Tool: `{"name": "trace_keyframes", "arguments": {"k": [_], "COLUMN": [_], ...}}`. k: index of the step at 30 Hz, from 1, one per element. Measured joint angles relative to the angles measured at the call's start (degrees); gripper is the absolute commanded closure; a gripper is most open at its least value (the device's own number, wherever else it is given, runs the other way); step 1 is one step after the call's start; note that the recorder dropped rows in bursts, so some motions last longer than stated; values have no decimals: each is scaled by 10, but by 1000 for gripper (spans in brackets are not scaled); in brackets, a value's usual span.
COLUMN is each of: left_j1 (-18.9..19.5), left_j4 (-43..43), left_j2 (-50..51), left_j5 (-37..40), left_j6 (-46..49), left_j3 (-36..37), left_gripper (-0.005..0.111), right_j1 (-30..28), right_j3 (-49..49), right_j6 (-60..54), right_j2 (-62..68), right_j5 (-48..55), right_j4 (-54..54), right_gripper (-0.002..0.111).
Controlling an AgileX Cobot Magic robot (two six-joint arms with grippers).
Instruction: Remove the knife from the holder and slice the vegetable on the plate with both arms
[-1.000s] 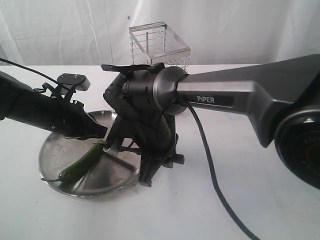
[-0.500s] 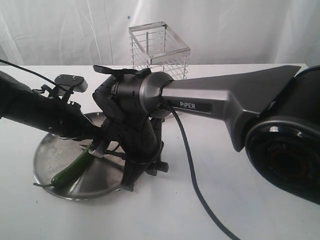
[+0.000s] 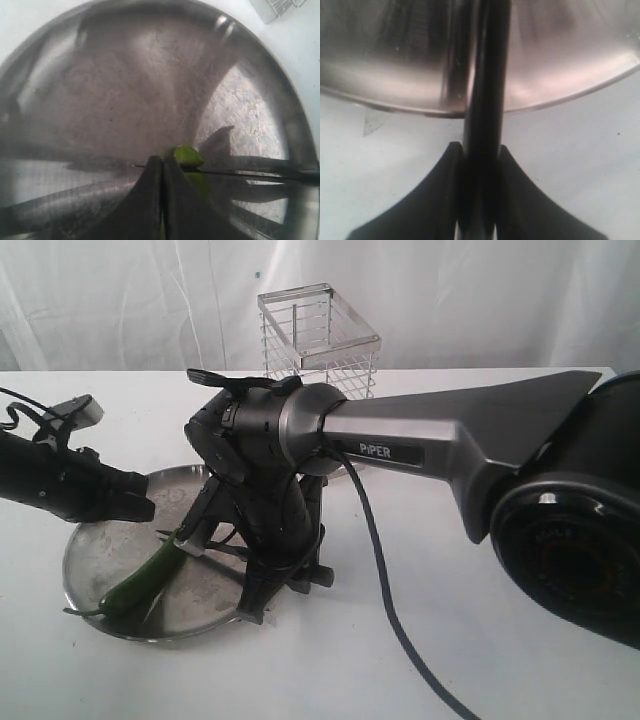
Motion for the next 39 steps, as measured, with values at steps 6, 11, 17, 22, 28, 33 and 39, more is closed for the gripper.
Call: {"name": "trace_keyframes", "arguments": {"k": [6,11,17,22,28,33,39], "left_j1": [-12,-12,-29,-48,-51,-51,-51], "left_j4": [-33,-53,-75,-87,-96,-103,-107], "left_j2": [7,9,41,61,79,81,84], "left_j5": [-20,-26,-37,-68,-65,-58,-47], "left_j6": [34,52,81,94,96,96,97], "left_j3": [0,0,0,-2,-11,-12,-12], "left_gripper": [107,107,107,107,107,107,107], "right_j1": [0,0,0,0,0,0,0], "right_j3": [0,0,0,0,0,0,0], "right_j6": [-1,-1,-1,-2,-2,-2,-1], "right_j2": [0,0,0,0,0,0,0], "right_j5": [0,0,0,1,1,1,1], "right_j4": [1,1,1,1,-1,-1,-25], "right_gripper": [108,108,108,108,108,108,108]}}
